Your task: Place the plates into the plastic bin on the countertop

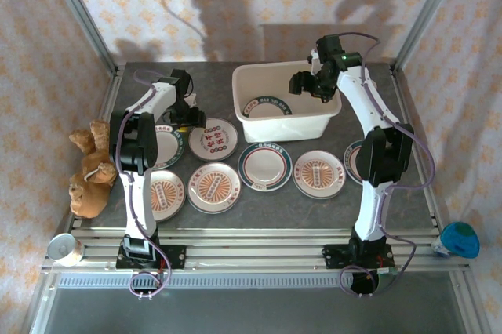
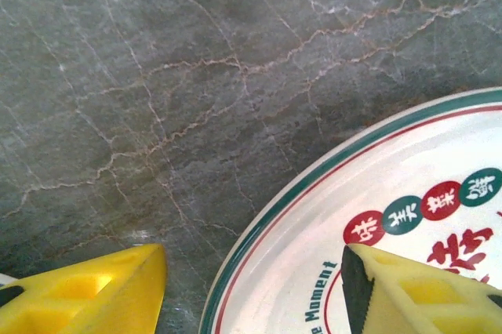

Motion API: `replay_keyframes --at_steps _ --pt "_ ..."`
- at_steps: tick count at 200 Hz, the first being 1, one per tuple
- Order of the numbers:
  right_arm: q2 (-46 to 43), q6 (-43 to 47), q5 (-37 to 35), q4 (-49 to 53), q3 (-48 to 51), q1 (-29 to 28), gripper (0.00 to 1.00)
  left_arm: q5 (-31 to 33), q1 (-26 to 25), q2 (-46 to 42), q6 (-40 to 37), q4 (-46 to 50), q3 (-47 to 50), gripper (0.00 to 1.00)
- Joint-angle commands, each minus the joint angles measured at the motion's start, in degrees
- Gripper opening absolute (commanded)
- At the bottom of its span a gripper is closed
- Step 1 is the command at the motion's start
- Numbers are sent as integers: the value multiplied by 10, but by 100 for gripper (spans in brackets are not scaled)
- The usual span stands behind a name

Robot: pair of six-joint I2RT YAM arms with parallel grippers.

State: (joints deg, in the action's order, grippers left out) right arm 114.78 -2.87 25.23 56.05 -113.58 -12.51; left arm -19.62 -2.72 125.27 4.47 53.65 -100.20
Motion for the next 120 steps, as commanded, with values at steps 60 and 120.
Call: replay_keyframes --at_steps 60,120 --pt "-28 -9 -11 -24 16 -3 78 -36 -2 2 -26 24 13 57" --pt "-36 -13 -11 -31 29 -3 77 -42 -3 17 -24 24 11 50"
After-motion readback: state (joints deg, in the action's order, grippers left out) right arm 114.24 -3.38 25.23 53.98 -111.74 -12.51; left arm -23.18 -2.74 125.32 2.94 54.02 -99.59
